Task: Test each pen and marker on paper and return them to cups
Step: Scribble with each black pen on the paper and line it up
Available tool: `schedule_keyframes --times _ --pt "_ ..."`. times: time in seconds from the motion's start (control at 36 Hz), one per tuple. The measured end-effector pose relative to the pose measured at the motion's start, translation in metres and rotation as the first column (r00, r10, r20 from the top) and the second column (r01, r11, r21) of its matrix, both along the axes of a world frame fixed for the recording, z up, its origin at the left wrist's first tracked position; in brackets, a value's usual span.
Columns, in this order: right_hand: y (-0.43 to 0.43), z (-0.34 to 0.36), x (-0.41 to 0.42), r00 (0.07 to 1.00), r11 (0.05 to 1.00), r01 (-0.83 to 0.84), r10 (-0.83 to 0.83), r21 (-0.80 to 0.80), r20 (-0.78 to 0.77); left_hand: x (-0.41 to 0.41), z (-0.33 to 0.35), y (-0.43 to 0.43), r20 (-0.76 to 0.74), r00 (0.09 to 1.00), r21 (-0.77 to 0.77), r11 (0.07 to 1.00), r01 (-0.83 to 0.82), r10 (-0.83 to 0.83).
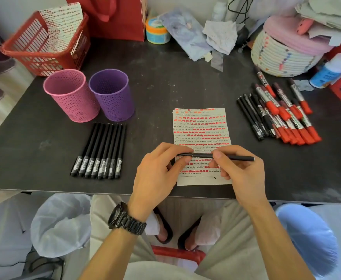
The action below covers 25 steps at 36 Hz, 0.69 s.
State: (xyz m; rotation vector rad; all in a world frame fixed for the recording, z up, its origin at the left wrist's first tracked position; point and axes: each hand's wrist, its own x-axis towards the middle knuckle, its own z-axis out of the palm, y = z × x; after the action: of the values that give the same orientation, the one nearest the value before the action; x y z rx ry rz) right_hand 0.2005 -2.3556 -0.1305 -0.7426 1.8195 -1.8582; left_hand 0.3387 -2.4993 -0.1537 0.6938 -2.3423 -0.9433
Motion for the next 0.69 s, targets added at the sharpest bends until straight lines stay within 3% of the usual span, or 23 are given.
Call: schedule_keyframes --times 0.47,0.69 --pt "-0.0005 0.007 0.0023 0.992 0.99 -0.122 0.125 0.071 -0.031 -0.0001 0.0001 -0.0031 -0.039 0.997 0.145 0.987 0.073 -0.068" --pt "-0.0012 0.006 0.0022 0.993 0.996 -0.087 0.089 0.032 -0.074 0.0017 0.0039 -0.0006 -0.028 0.998 0.156 0.986 0.057 -0.054"
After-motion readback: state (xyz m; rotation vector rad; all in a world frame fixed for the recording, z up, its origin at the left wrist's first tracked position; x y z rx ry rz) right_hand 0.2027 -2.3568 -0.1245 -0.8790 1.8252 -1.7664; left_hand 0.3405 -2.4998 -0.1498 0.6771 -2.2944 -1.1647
